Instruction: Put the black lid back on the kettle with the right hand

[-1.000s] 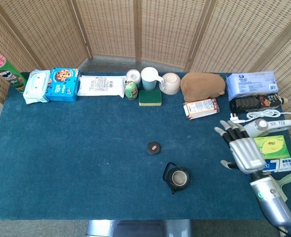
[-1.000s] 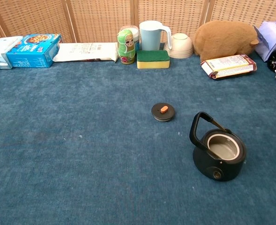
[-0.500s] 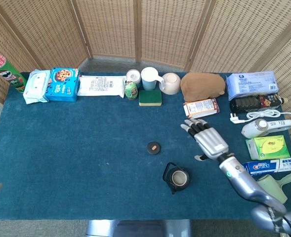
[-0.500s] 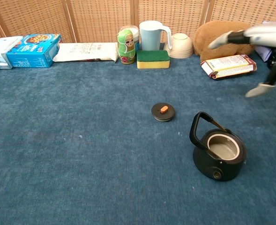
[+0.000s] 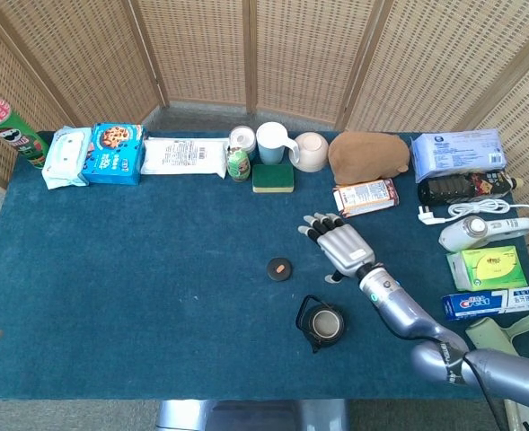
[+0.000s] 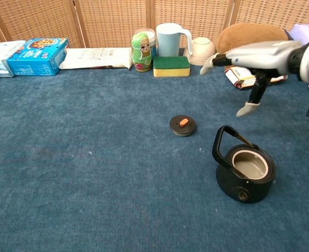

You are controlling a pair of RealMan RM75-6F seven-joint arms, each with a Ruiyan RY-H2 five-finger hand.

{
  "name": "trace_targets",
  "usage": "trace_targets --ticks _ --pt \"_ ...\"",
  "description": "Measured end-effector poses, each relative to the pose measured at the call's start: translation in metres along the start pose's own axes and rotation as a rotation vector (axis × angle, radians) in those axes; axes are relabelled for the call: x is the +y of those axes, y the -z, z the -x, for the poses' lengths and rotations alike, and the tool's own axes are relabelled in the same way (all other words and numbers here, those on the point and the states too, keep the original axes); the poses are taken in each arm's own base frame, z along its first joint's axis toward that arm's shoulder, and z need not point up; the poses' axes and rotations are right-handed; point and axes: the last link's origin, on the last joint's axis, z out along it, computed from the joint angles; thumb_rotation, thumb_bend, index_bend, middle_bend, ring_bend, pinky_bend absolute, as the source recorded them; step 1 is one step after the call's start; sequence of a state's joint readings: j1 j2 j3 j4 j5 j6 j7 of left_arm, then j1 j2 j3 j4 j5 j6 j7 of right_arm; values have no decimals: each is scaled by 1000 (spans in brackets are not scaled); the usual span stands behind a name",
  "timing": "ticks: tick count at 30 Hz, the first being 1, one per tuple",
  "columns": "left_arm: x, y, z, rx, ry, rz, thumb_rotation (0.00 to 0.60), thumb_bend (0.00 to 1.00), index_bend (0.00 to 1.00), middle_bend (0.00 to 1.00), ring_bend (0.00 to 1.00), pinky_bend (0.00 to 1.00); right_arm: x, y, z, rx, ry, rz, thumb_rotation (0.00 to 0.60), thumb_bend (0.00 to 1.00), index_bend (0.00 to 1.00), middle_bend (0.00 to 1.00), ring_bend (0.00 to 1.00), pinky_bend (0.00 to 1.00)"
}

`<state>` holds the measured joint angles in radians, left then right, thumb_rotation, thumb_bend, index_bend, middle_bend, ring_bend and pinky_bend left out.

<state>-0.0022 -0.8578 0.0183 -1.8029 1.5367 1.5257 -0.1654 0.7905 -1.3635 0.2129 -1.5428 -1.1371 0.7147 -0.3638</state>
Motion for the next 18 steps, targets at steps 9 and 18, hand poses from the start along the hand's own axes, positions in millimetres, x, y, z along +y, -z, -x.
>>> trace_targets --ticks 9,18 --pt "-1 -2 0 -5 4 -6 600 56 0 0 0 42 -20 -23 11 -61 27 -40 600 126 167 40 32 0" --pt "-4 -2 -3 -4 18 -16 600 56 0 0 0 42 -37 -42 24 -94 48 -66 600 214 183 41 32 0"
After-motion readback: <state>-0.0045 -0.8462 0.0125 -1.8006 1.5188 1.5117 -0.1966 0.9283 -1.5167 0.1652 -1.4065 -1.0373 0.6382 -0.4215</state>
